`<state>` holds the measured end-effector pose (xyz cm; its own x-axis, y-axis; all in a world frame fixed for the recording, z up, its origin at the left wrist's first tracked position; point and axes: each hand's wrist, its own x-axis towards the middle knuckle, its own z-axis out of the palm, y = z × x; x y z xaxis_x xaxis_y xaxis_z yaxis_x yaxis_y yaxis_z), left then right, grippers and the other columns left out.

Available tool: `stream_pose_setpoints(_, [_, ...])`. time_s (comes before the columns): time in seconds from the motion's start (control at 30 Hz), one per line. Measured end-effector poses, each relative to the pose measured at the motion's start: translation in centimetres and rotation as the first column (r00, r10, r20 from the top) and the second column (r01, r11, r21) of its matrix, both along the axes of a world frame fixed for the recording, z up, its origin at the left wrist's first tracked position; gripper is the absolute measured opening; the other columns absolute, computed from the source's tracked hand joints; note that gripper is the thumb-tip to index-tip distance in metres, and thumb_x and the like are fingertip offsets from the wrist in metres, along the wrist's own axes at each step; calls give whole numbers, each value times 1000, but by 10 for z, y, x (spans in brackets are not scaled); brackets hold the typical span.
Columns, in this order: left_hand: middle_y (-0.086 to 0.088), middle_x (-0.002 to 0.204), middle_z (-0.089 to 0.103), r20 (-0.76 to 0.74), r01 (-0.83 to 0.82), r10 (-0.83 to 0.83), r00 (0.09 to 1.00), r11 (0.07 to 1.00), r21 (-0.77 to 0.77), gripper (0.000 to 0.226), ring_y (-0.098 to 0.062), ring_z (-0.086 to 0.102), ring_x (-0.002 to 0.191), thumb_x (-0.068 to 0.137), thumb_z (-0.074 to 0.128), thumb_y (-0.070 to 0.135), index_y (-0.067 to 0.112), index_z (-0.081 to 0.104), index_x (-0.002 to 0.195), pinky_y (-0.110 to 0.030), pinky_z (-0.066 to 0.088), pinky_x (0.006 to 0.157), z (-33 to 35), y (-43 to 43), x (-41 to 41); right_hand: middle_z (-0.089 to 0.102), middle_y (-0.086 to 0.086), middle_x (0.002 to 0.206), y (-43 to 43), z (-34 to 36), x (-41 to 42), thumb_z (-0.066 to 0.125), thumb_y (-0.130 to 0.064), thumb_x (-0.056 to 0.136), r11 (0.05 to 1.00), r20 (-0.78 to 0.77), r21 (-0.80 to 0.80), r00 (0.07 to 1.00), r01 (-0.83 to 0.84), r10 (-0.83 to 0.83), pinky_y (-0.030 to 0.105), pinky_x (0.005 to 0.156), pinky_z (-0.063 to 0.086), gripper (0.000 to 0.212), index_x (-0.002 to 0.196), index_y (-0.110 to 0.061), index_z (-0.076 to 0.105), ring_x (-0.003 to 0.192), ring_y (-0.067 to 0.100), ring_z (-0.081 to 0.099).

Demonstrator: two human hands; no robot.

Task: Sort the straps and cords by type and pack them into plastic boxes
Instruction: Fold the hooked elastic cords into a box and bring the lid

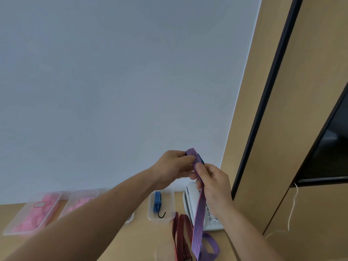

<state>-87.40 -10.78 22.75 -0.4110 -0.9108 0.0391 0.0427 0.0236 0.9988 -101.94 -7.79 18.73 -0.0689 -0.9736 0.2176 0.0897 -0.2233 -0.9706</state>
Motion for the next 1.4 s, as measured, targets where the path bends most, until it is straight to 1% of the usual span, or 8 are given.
stream_pose_setpoints(0.27, [-9,102,74,-26,-50,49,998,999,-14,24,-23,68,94,101,51,16,6,67,117,-38,54,92,3,-3,-1,56,-2,51,-5,0,-2,65,-29,93,998,-47,-26,997,53,-54,17,41,30,30,65,-18,68,40,8,35])
stream_pose_setpoints(0.53, [-7,93,77,97,-223,258,961,934,-278,16,-22,73,81,96,59,9,8,65,111,-30,59,70,3,-6,0,54,3,48,-6,1,3,59,-44,95,988,-119,143,992,66,-49,20,40,33,47,65,-8,67,39,13,39])
stream_pose_setpoints(0.67, [2,82,74,240,-261,431,870,815,-517,13,-22,65,72,94,58,11,11,67,103,-33,57,69,-4,-11,7,52,1,47,-4,7,4,53,-45,97,986,-112,167,994,31,-13,19,38,33,51,66,-9,68,38,13,40])
stream_pose_setpoints(0.83, [16,73,64,395,49,540,743,545,-837,21,0,51,60,99,52,26,27,68,113,-11,40,60,-13,-2,10,52,2,49,-5,17,6,46,-61,95,987,-24,159,999,-25,29,17,38,31,64,65,-9,69,37,12,39])
stream_pose_setpoints(1.07, [4,85,62,393,314,598,699,237,-919,38,-14,49,67,83,47,-11,10,68,106,-34,50,53,-15,-6,20,55,5,53,-9,12,6,57,-54,91,987,-10,148,998,-64,66,21,40,34,54,70,-7,71,40,13,41])
stream_pose_setpoints(1.23, [2,148,49,354,-79,332,875,817,-571,49,-10,50,130,99,49,10,18,42,147,-15,38,106,-17,-8,19,60,2,55,-10,11,6,56,-40,97,999,-8,48,1000,2,-2,22,44,36,44,68,-9,68,43,13,42])
stream_pose_setpoints(1.33, [-9,132,63,57,-172,171,984,985,16,48,-21,62,115,91,55,35,12,59,133,-40,48,100,-4,-9,11,59,-2,50,-10,10,6,56,-32,99,997,-84,-46,995,59,-62,21,44,38,44,61,-13,65,42,10,43])
stream_pose_setpoints(1.4, [-15,102,70,-16,-69,70,997,996,57,48,-27,66,87,91,53,41,-1,66,111,-45,51,91,4,-7,8,63,1,54,-10,8,7,60,-27,97,996,-116,-71,991,61,-69,21,47,38,37,65,-11,67,43,11,44])
